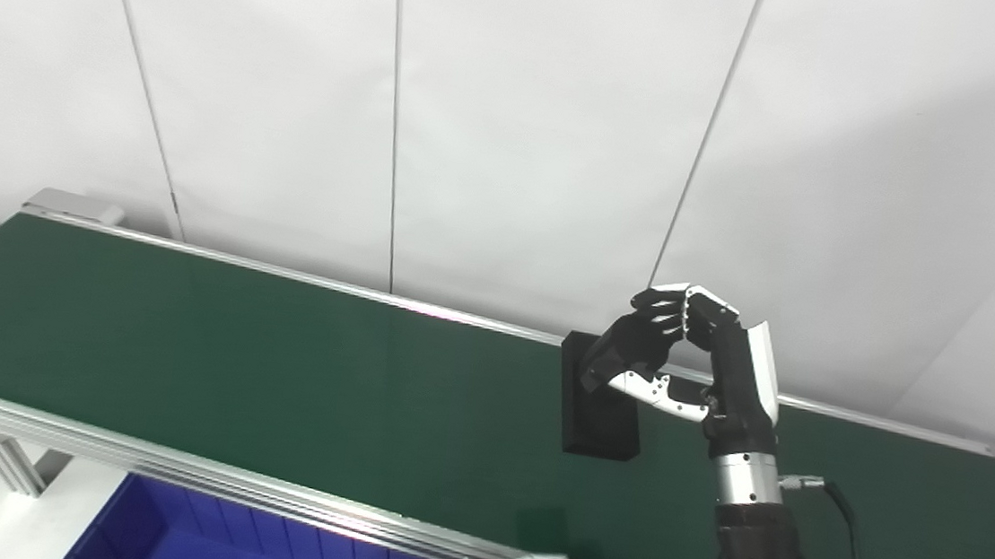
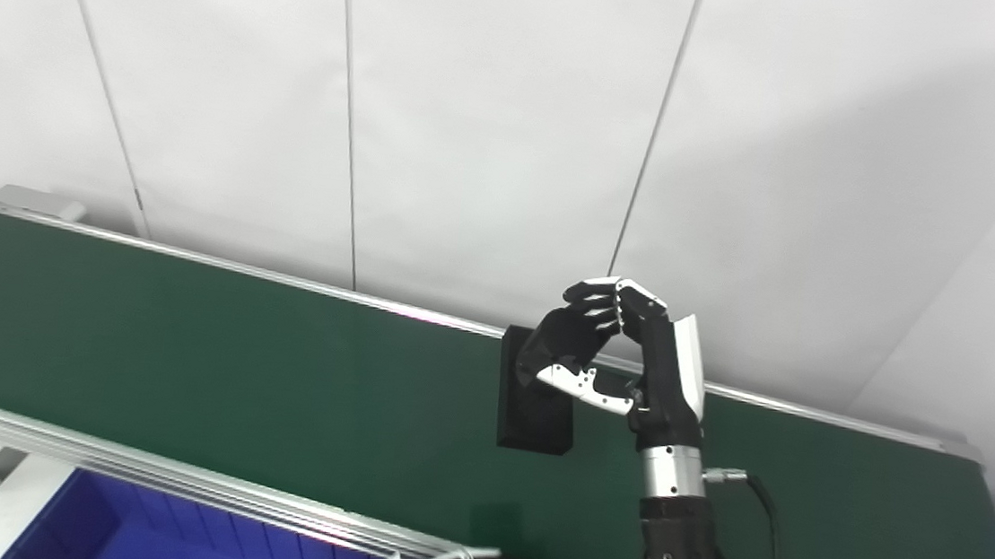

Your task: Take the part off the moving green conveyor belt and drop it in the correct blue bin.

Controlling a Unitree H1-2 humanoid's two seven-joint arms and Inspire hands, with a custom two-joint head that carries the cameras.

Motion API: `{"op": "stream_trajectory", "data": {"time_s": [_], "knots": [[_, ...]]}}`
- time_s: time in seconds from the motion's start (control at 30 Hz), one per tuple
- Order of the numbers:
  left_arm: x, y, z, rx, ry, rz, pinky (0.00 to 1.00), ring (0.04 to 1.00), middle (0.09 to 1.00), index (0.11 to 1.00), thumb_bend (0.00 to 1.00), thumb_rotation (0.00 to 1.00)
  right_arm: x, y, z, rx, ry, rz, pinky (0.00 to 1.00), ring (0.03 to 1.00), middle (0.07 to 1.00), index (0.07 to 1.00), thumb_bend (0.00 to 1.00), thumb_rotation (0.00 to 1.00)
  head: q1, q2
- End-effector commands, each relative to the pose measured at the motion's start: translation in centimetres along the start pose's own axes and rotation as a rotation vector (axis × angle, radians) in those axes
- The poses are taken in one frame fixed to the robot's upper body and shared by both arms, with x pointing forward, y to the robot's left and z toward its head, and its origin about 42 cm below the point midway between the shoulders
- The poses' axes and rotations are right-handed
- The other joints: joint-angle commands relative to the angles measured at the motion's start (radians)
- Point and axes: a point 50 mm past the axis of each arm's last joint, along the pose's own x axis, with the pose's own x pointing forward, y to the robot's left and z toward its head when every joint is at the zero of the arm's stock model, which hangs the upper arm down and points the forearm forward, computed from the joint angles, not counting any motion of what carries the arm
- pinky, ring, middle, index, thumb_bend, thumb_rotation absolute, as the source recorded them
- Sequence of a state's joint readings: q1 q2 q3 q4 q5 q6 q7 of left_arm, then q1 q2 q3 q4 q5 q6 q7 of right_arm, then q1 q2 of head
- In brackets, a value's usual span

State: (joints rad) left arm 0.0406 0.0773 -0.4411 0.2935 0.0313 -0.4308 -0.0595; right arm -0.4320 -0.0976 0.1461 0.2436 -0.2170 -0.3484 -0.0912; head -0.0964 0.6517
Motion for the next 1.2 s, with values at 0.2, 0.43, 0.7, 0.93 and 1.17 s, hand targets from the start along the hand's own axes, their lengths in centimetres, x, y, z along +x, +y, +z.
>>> {"op": "stream_trajectory", "data": {"time_s": [0.2,0.43,0.7,0.93,1.17], "knots": [[0.9,2.2,2.6,-0.039,-0.139,0.030,0.77,0.763,0.765,0.821,0.98,0.20,-1.7,-4.0,2.0,-0.006,0.001,-0.090,0.32,0.399,0.481,0.530,0.52,0.00,-0.090,0.051],[0.4,2.9,3.8,-0.032,-0.181,0.039,0.73,0.747,0.755,0.808,0.99,0.19,-5.8,-5.2,2.3,-0.009,0.061,-0.125,0.30,0.392,0.472,0.536,0.51,0.00,-0.141,0.079],[0.0,3.7,5.0,-0.029,-0.203,0.031,0.72,0.734,0.746,0.807,0.99,0.18,-10.5,-6.7,2.2,-0.088,0.170,-0.185,0.30,0.380,0.476,0.535,0.51,0.00,-0.181,0.117],[-0.2,4.2,5.6,-0.027,-0.206,0.026,0.72,0.726,0.742,0.804,0.99,0.17,-14.1,-6.6,1.9,-0.118,0.231,-0.188,0.32,0.390,0.462,0.530,0.52,0.00,-0.210,0.142],[-0.5,4.5,6.0,-0.045,-0.195,0.023,0.72,0.735,0.750,0.814,0.98,0.14,-18.4,-5.6,1.7,-0.140,0.320,-0.163,0.31,0.394,0.468,0.525,0.52,0.00,-0.219,0.136]]}}
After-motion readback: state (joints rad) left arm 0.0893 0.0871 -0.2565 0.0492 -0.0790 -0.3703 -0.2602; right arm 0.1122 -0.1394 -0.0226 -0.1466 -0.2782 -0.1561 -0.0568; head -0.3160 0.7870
